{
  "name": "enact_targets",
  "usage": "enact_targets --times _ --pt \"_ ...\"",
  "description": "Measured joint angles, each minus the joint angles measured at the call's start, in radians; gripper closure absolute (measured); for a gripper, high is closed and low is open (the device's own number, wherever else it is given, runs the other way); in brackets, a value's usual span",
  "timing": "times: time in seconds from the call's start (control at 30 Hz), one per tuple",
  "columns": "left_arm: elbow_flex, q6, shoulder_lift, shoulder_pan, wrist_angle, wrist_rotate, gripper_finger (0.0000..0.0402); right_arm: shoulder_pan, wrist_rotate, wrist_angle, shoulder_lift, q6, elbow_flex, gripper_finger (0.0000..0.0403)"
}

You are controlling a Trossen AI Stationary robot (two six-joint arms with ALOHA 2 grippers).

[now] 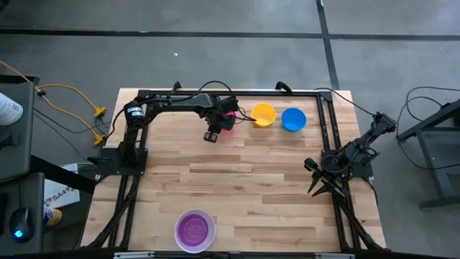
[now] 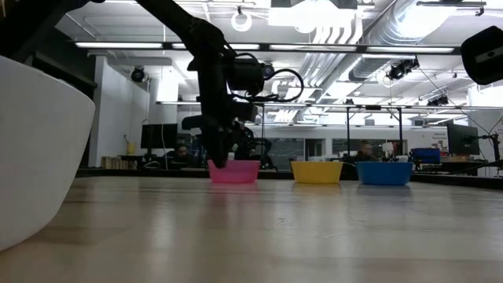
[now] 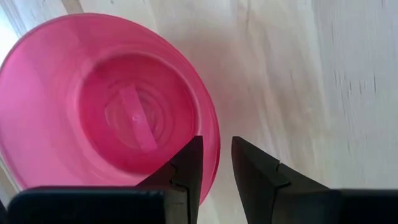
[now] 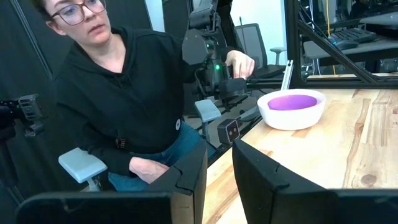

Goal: Nest bowls inside each other
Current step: Stack the red bowl on top of the purple bowl

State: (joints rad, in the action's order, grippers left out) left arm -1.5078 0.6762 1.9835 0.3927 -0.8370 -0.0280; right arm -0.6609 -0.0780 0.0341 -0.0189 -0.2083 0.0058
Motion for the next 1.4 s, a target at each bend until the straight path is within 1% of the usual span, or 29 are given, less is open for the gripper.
enact_targets --times 0.13,0.33,0.57,0.7,0.83,0.93,1.0,1.2,1.4 --pt "0.000 0.000 0.000 0.000 0.000 -0.003 0.0333 0.000 0.000 0.000 0.000 0.000 0.000 0.0332" --pt "0.000 -0.030 0.000 0.000 -0.001 -0.005 0.0391 0.000 0.000 0.000 0.000 0.000 0.000 0.0332" --pt "-0.001 -0.031 0.000 -0.002 -0.019 -0.024 0.0398 0.000 0.000 0.000 0.000 0.000 0.000 0.0332" --pt "-0.001 -0.031 -0.015 -0.031 -0.082 -0.030 0.0399 0.000 0.000 0.000 0.000 0.000 0.000 0.0332" --pt "0.000 -0.031 -0.063 -0.108 -0.138 -0.026 0.0400 0.000 0.000 0.000 0.000 0.000 0.000 0.0332" --pt "0.000 -0.064 -0.119 -0.183 -0.166 -0.022 0.0400 0.000 -0.001 0.000 0.000 0.000 0.000 0.0332" --pt "0.001 -0.107 -0.160 -0.241 -0.197 -0.010 0.0400 0.000 0.000 0.000 0.000 0.000 0.000 0.0332" --pt "0.000 -0.242 -0.272 -0.436 -0.223 0.028 0.0400 0.000 0.000 0.000 0.000 0.000 0.000 0.0332" --pt "0.000 -0.415 -0.333 -0.634 -0.237 0.029 0.0401 0.000 0.000 0.000 0.000 0.000 0.000 0.0332"
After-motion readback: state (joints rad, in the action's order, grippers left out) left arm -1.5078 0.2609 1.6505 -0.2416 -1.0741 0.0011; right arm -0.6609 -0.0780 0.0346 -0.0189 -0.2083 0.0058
